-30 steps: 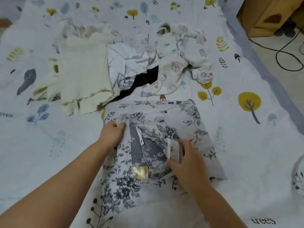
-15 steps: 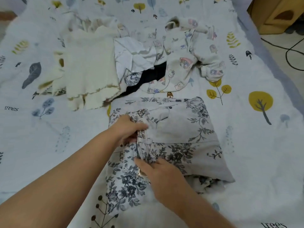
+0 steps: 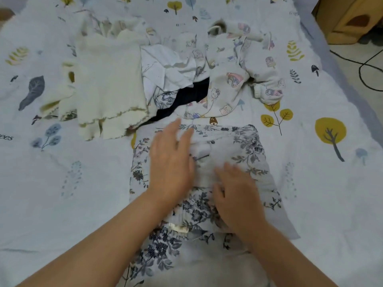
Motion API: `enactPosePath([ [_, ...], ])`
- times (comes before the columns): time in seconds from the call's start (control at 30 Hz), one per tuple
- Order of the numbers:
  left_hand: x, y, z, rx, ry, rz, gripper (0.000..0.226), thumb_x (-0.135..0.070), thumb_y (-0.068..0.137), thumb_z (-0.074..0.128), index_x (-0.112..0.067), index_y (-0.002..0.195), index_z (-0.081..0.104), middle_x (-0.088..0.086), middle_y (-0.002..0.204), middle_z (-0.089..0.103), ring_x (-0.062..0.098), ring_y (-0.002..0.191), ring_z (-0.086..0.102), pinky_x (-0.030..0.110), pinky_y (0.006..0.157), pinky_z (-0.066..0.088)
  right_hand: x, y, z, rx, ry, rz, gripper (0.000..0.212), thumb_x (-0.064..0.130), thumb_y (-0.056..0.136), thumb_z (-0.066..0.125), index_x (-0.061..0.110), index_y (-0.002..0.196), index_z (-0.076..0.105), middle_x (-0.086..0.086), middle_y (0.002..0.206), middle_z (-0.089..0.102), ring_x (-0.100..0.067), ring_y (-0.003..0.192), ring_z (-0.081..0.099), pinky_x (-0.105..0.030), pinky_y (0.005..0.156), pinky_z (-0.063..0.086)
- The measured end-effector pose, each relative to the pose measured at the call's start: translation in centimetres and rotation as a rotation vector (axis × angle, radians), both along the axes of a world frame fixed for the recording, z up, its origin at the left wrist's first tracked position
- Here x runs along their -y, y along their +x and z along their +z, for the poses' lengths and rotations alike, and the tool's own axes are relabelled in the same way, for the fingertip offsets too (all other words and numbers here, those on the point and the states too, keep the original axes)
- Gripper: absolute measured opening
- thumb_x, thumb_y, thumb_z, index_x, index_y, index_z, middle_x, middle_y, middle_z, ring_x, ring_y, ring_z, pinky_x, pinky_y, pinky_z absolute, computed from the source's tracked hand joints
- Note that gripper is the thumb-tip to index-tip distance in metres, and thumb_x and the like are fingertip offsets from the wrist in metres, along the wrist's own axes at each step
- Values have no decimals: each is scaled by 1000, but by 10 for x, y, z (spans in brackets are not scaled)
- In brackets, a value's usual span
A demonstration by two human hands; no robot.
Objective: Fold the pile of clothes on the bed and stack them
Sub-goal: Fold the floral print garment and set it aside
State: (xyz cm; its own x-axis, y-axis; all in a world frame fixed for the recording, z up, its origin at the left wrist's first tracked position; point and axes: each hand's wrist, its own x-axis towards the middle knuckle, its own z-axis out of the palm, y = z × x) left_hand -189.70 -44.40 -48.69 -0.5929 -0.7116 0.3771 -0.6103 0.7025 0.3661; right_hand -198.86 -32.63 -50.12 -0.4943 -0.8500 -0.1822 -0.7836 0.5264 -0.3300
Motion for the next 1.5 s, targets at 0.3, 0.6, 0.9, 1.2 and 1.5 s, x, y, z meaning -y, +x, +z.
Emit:
enactPosePath([
  [0.3, 34, -4, -86, 710, 112, -279, 66, -68, 71, -25, -43, 132, -32, -4, 151, -27, 13, 136, -27, 41, 112, -18, 18, -34, -65, -135, 238, -68, 69, 67, 80, -12, 35, 137, -32, 5, 143, -40, -25, 139, -30, -60, 110, -12],
  [0.6, 36, -6, -80, 674, 162, -308, 76, -68, 66, -33, -41, 136, -27, -5, 146, -30, 12, 134, -29, 38, 109, -22, 15, -18, -49, -119, 195, -119, 86, 65, 75, -10, 22, 149, -8, -9, 156, -17, -29, 143, -19, -58, 109, -12],
  [0.9, 38, 15, -77, 710, 93, -339, 62, -53, 92, -11, -28, 146, 3, 6, 155, 16, 23, 140, 5, 39, 111, -12, -9, 50, -52, 32, 215, 76, 69, 60, 87, 21, 18, 128, 57, -16, 137, 50, -36, 129, 42, -62, 106, 20],
  [1.2, -2, -28, -39, 575, 21, -431, 63, -52, 92, 3, -25, 147, -13, 0, 151, -25, 22, 138, -27, 42, 105, -26, -69, -42, 8, 233, -30, -612, 42, 24, 89, 50, 12, 129, 46, -10, 120, 54, -29, 108, 49, -37, 85, 40],
  [1.5, 1, -57, -69, 893, 125, -536, 61, -55, 95, 9, -32, 143, -22, -10, 143, -33, 14, 139, -26, 44, 114, -15, -90, -46, 6, 1009, -63, -911, 26, 25, 74, 76, 11, 91, 62, -8, 85, 70, -24, 73, 68, -33, 62, 57],
])
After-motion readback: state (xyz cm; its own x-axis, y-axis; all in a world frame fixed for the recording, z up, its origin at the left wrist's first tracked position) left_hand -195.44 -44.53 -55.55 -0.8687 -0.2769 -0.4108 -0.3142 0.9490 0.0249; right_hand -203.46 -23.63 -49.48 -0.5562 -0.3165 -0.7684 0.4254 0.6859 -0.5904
